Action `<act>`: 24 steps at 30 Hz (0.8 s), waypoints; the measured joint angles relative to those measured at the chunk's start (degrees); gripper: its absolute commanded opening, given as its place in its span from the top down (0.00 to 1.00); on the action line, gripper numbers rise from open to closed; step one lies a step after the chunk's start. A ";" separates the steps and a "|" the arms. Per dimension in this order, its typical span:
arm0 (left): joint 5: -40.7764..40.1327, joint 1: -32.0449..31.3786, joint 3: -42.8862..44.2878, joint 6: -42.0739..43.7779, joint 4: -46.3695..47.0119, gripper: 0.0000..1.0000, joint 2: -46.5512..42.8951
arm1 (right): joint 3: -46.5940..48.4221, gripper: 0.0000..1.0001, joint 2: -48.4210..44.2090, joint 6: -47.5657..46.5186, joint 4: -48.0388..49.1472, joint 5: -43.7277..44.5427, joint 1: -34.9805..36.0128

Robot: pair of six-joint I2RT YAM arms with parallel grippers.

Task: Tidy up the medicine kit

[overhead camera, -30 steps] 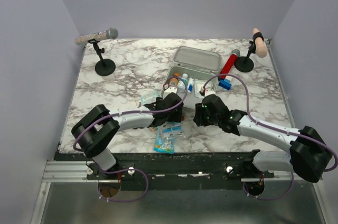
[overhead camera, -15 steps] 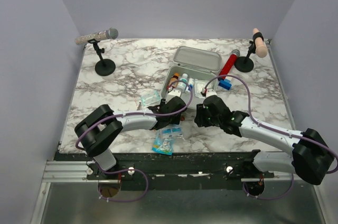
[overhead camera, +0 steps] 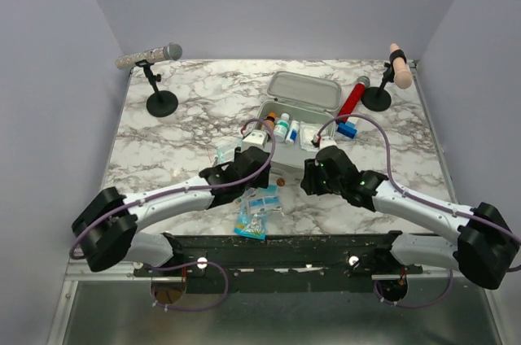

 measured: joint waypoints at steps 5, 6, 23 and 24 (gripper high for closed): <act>-0.98 -0.02 0.22 0.33 -2.32 0.70 -9.53 | 2.14 0.53 -2.78 -0.04 -2.34 1.20 0.02; -1.09 0.00 0.61 0.72 -2.47 0.70 -11.32 | 2.75 0.52 -3.69 -0.04 -2.84 2.29 0.00; 12.33 -0.02 13.68 18.45 3.72 0.67 -1.99 | 13.68 0.24 -10.51 2.38 -9.42 4.07 -11.23; 13.60 0.00 11.06 19.98 4.83 0.66 -4.48 | 13.97 0.24 -10.47 3.23 -9.38 1.01 -12.94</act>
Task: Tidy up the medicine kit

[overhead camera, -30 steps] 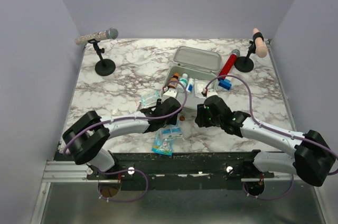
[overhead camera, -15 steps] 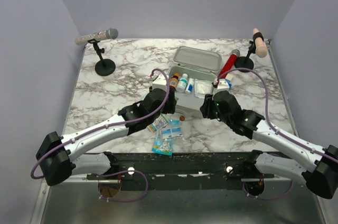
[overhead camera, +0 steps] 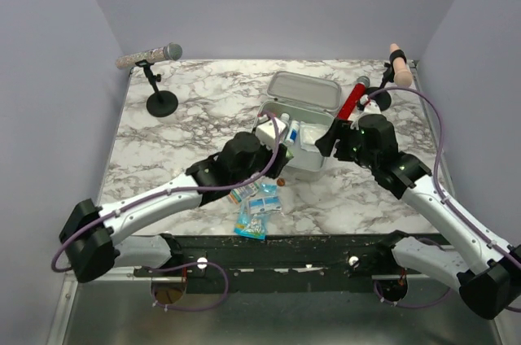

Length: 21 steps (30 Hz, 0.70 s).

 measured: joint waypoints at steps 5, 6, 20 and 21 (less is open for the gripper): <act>5.70 0.00 -9.62 6.43 6.29 0.66 -10.38 | 0.98 0.23 2.10 4.13 1.68 -16.22 -2.82; 6.29 0.00 -10.27 7.15 7.32 0.66 -10.84 | 0.94 0.24 2.71 5.11 2.80 -19.91 -2.84; 12.90 0.00 -12.92 10.64 13.84 0.69 -11.50 | 0.96 0.36 6.23 8.46 11.21 -39.71 -2.93; 12.96 -0.02 -12.92 10.62 13.90 0.69 -11.50 | 0.96 0.38 6.86 8.26 11.02 -40.00 -2.91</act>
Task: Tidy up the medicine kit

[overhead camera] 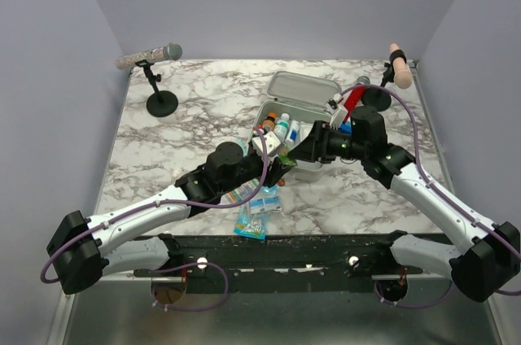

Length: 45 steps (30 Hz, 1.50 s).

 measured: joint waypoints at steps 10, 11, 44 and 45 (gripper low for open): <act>0.68 0.00 0.00 -1.07 0.85 0.69 0.33 | 0.07 0.58 1.90 -2.60 -0.92 -3.80 0.00; 0.68 0.00 0.00 -1.11 0.85 0.68 0.39 | 0.07 0.63 2.19 -2.84 -0.92 -4.57 0.00; -43.91 0.83 -5.81 -33.62 -22.49 0.02 -17.31 | 31.82 0.99 42.51 2.23 -16.22 50.18 -1.46; -44.26 0.83 -6.01 -33.88 -22.80 0.02 -17.33 | 32.89 0.99 43.71 2.23 -16.46 50.21 -1.49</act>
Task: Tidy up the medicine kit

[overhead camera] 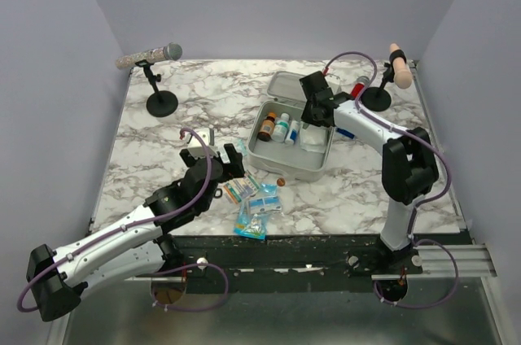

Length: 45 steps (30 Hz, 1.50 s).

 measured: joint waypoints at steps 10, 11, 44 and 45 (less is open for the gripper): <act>-1.20 0.02 -0.90 -0.48 -0.68 0.02 0.55 | 3.96 0.97 8.09 0.31 -1.95 -1.73 -0.02; -1.20 0.02 -1.14 -0.48 -0.70 0.02 0.94 | 4.11 0.94 8.22 0.35 -1.95 -2.05 -0.02; 0.59 0.07 -1.73 -3.96 0.35 0.04 3.37 | -35.17 0.46 -34.64 -11.98 10.80 -8.13 20.90; 0.61 0.07 -1.75 -4.44 0.31 0.04 3.43 | -37.48 0.46 -34.62 -11.54 10.99 -8.46 22.12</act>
